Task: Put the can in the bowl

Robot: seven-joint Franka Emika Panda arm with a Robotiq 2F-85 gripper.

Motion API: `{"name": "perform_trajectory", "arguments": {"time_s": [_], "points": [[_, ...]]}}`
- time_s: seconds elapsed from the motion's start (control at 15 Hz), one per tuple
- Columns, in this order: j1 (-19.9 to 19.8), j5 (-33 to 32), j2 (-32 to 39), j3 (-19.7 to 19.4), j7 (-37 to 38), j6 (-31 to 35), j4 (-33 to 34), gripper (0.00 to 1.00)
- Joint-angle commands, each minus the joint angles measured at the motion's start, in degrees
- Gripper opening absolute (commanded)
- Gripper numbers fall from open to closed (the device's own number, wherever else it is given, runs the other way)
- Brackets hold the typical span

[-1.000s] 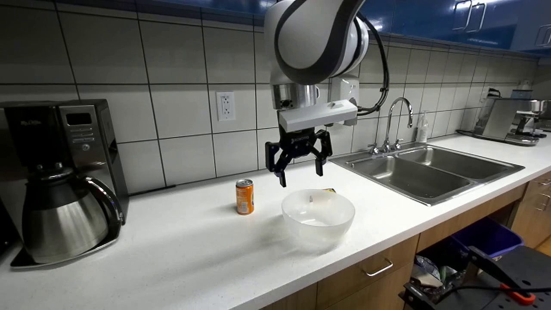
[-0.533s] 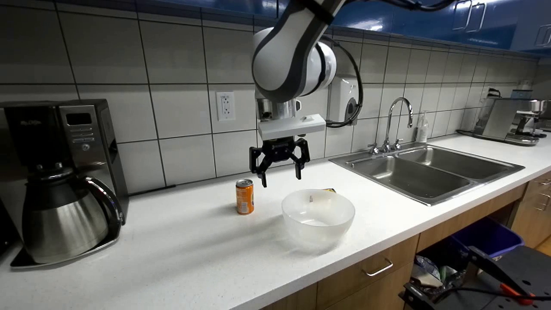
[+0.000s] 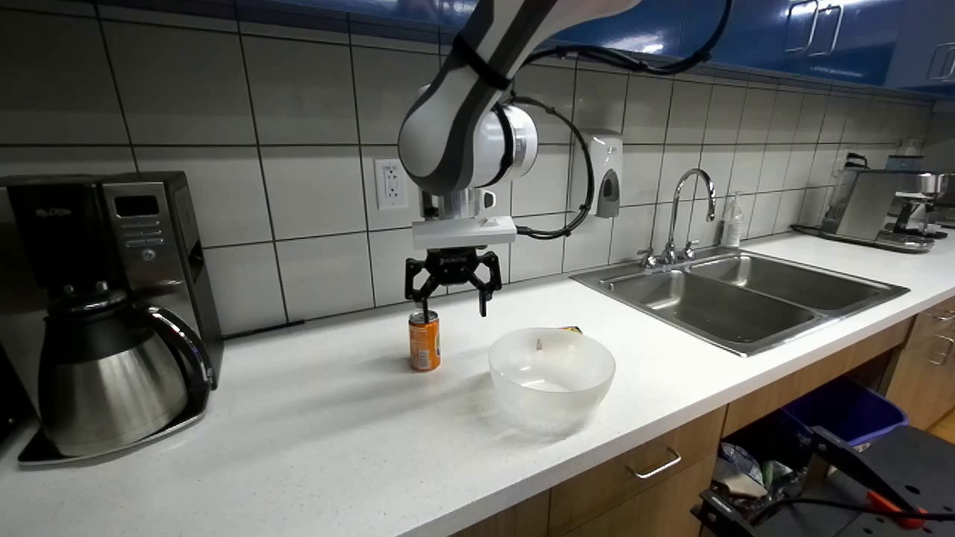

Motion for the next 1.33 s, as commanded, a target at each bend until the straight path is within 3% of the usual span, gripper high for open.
{"name": "perform_trajectory", "arguments": {"time_s": [0.0,1.27], "points": [[2.1,1.8,4.8,-2.0,0.8,-4.1,8.2,1.0],[3.0,4.6,23.1,-4.7,1.5,-15.5,35.8,1.0]]}}
